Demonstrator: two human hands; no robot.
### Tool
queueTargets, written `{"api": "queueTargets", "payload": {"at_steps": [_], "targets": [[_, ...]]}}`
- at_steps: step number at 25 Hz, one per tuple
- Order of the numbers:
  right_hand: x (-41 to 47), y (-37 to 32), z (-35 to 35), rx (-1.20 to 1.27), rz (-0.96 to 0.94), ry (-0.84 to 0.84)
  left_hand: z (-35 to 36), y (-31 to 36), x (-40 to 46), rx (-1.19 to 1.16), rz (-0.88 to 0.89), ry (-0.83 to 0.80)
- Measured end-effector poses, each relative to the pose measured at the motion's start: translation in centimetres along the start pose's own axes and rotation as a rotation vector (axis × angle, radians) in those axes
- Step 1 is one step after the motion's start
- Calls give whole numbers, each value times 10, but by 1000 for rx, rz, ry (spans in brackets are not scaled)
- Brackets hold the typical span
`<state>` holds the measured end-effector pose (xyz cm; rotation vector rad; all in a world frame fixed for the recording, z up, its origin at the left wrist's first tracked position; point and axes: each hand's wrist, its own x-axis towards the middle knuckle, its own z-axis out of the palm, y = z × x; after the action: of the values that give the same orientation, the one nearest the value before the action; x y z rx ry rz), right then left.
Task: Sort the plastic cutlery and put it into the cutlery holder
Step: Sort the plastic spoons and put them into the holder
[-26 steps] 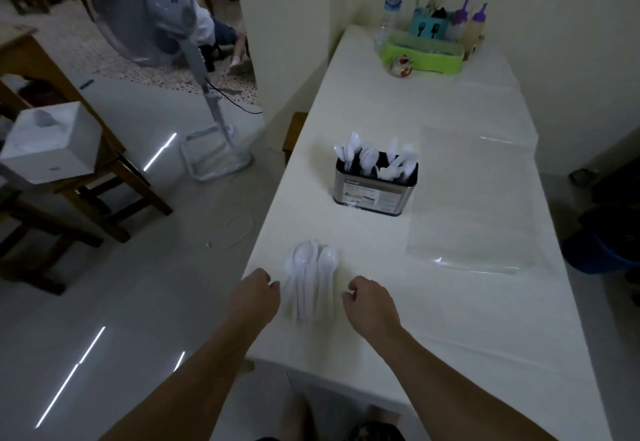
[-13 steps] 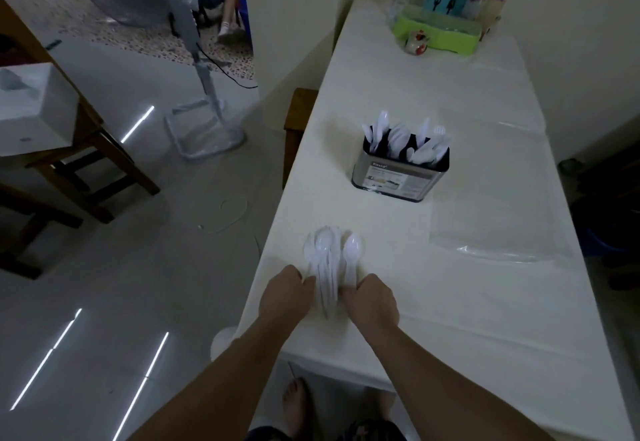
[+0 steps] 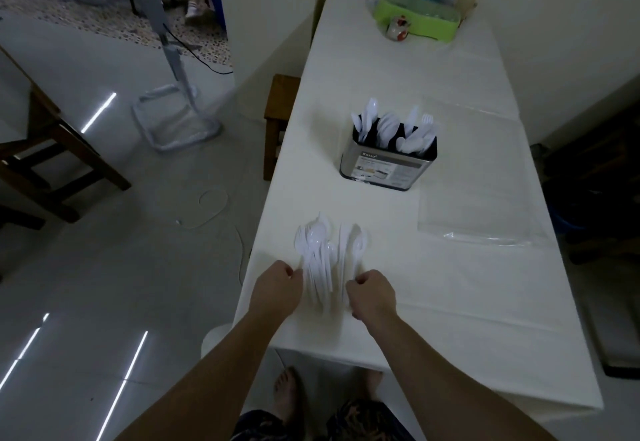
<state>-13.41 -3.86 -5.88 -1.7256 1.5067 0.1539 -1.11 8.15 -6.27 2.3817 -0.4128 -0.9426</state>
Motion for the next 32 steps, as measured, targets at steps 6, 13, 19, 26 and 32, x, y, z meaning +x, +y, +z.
{"api": "queueTargets", "payload": {"at_steps": [6,13,19,26,32], "targets": [[2,8,-6,25,66,51,-3,4,-4,-47,-37,70],[-10,2,-6,300,-69,-68,4,47,-5,-227,136,39],[-26,-12,-10,517,-98,-210,11,69,-5,-532,91,-192],[-26,-12,-19,641,-36,-188,10,71,-5,-749,-7,-240],[-29,-12,-19,621,-73,-132,12,71,-4,-843,-37,-201]]}}
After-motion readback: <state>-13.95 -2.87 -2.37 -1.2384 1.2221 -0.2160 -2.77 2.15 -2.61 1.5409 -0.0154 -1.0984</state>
